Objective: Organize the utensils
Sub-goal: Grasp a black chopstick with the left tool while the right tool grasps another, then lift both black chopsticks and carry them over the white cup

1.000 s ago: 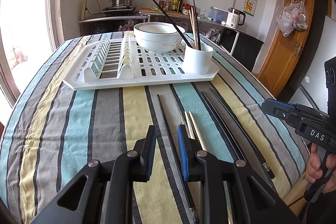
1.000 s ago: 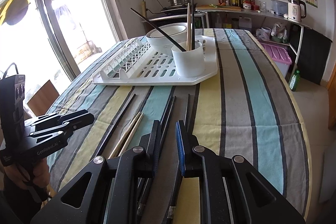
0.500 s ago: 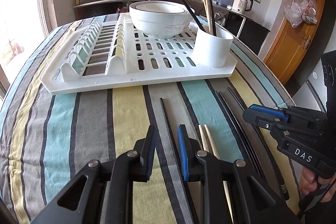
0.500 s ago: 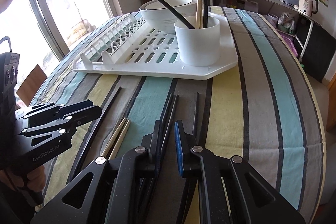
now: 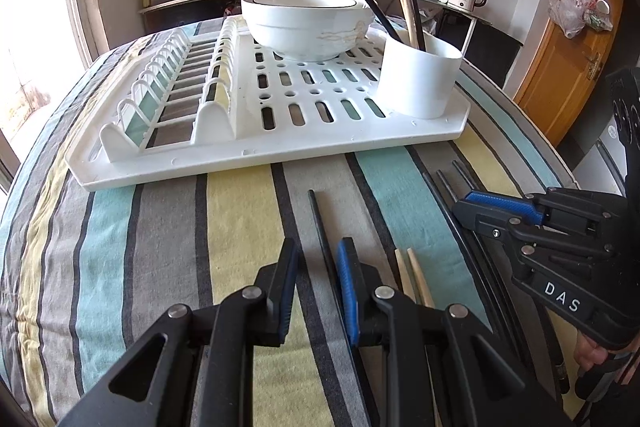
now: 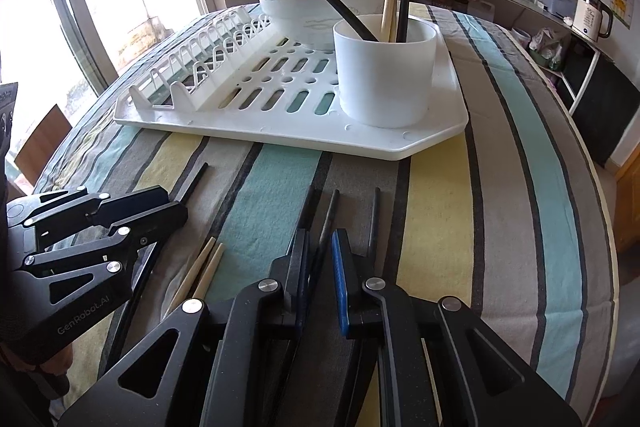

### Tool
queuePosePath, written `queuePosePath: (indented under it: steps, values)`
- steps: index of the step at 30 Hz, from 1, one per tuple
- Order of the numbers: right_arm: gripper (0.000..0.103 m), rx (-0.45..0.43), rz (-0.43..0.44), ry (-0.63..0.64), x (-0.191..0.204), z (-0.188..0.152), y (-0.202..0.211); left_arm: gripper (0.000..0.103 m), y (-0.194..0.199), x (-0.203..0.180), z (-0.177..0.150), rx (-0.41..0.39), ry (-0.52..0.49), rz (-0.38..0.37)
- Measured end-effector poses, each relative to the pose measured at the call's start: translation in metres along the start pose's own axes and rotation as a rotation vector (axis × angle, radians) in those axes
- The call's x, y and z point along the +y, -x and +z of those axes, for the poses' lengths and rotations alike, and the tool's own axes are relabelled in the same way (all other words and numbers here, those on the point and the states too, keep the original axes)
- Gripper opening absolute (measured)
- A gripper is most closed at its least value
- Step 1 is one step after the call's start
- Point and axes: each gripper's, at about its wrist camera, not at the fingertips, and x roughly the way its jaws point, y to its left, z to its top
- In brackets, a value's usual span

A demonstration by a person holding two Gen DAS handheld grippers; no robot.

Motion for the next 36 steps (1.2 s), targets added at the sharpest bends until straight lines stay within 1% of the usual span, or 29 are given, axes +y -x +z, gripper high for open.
queuePosePath:
  steps: [2, 5, 6, 7, 9, 13, 16, 21, 28, 32, 36]
  values:
    - [0.007, 0.000, -0.009, 0.002, 0.000, 0.001, -0.001, 0.022, -0.001, -0.003, 0.001, -0.001, -0.018, 0.017]
    - [0.006, 0.000, -0.006, -0.002, -0.001, 0.001, -0.001, 0.022, -0.003, -0.006, 0.003, -0.003, -0.031, 0.027]
    - [0.006, 0.000, -0.002, -0.005, -0.001, 0.001, -0.001, 0.019, -0.004, -0.005, 0.004, -0.001, -0.028, 0.023]
    - [0.005, 0.001, 0.005, -0.010, -0.002, 0.002, -0.001, 0.013, -0.005, -0.005, 0.005, 0.002, -0.024, 0.016]
    - [0.005, 0.000, 0.019, -0.024, -0.003, 0.003, 0.000, 0.007, -0.006, -0.004, 0.008, 0.006, -0.015, 0.019]
    - [0.005, -0.031, 0.038, -0.039, -0.006, 0.006, 0.010, 0.006, -0.007, 0.000, 0.011, 0.014, 0.009, 0.000]
    - [0.005, -0.068, 0.058, -0.052, -0.009, 0.010, 0.024, 0.006, 0.002, 0.001, 0.014, -0.007, 0.012, -0.019]
    - [0.004, -0.159, 0.075, -0.060, -0.010, 0.019, 0.059, 0.005, 0.033, 0.003, 0.026, -0.078, 0.019, -0.038]
    - [0.004, -0.324, 0.089, -0.068, -0.009, 0.028, 0.126, 0.005, 0.100, 0.006, 0.042, -0.222, 0.026, -0.050]
    - [0.004, -0.406, 0.090, -0.063, -0.009, 0.025, 0.159, 0.005, 0.138, 0.007, 0.045, -0.305, 0.027, -0.059]
    - [0.004, -0.454, 0.091, -0.058, -0.005, 0.012, 0.178, 0.005, 0.169, 0.006, 0.037, -0.378, 0.025, -0.070]
